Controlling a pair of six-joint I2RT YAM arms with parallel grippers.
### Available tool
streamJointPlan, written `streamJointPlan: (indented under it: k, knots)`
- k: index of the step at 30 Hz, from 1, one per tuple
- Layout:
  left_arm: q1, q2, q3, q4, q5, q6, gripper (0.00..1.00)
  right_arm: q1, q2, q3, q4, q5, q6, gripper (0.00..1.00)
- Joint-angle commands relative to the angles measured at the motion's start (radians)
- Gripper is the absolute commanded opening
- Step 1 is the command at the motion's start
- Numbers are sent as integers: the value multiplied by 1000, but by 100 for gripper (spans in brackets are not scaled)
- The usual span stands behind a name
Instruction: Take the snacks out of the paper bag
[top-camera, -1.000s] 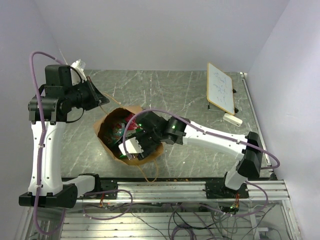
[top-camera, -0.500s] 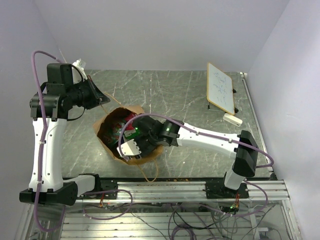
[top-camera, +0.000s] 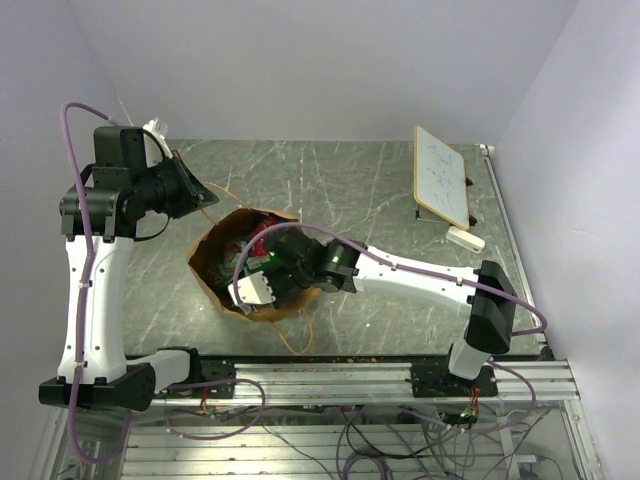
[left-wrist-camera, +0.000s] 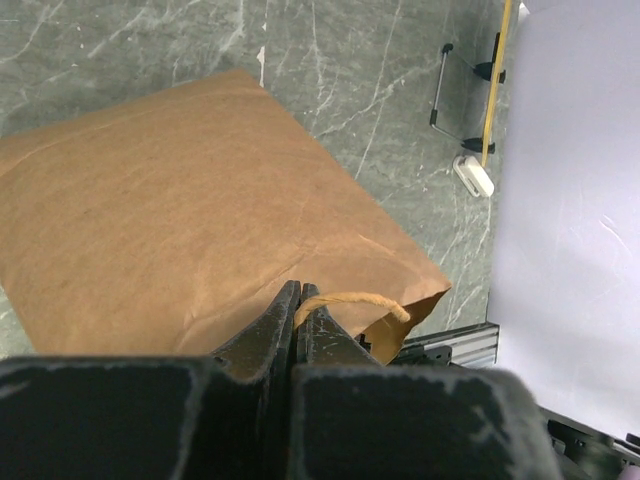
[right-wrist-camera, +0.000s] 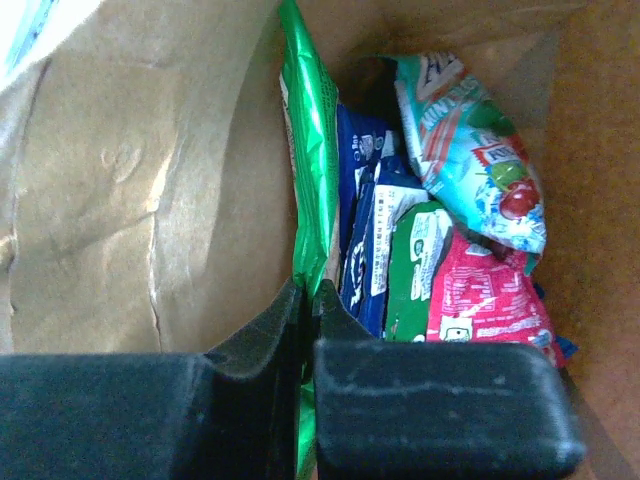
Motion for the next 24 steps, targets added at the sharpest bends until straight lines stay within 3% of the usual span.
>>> streamJointPlan:
  k: [1,15,24]
  knots:
    - [6,4,4,30,-31,-13,7,3,-22,83,130,-15,70,0]
    - [6,54,81,48,-40,13,7,-13,-6,230,202,72,150,0]
    - [6,30,61,81,-24,15,7,-23,5,371,134,82,108,0]
